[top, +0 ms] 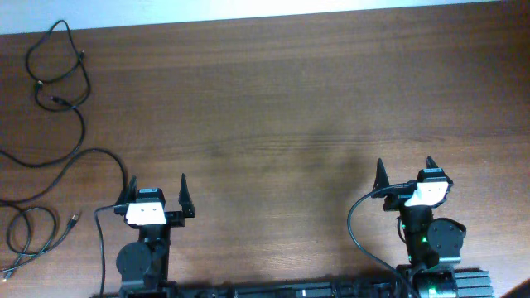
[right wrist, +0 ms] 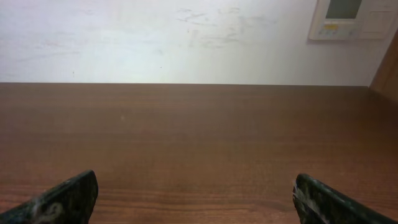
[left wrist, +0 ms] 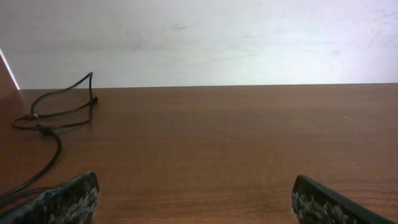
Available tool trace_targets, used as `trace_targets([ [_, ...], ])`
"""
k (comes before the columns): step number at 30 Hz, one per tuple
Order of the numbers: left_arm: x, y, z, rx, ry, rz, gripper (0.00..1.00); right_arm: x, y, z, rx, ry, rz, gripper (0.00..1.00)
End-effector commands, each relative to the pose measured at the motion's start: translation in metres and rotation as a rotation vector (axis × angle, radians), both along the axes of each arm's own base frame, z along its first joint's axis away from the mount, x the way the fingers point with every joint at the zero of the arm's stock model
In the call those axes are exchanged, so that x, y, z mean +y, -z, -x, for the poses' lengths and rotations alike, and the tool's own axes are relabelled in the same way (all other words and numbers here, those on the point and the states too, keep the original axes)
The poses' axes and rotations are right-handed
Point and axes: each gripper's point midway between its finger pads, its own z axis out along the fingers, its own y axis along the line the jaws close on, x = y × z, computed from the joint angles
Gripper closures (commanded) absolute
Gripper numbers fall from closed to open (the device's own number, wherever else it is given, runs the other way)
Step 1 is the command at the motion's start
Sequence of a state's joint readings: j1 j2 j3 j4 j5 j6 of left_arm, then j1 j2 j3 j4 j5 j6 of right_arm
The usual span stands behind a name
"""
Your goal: Untangle cables
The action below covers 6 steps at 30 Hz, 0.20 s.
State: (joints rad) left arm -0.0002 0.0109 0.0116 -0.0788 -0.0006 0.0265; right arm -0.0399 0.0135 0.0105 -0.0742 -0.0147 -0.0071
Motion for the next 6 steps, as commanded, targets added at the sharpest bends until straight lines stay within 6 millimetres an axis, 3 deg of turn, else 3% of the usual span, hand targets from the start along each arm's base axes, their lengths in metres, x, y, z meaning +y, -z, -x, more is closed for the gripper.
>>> trace_targets([
  [1, 0.0012, 0.0012, 0.0003, 0.002, -0.004, -0.012, 0.01, -0.0017, 0.0014, 0.0004, 0.0, 0.013, -0.003, 0.01],
  [6, 0.0012, 0.0012, 0.0003, 0.002, -0.004, -0.012, 0.01, -0.0017, 0.0014, 0.0004, 0.0, 0.013, -0.003, 0.01],
])
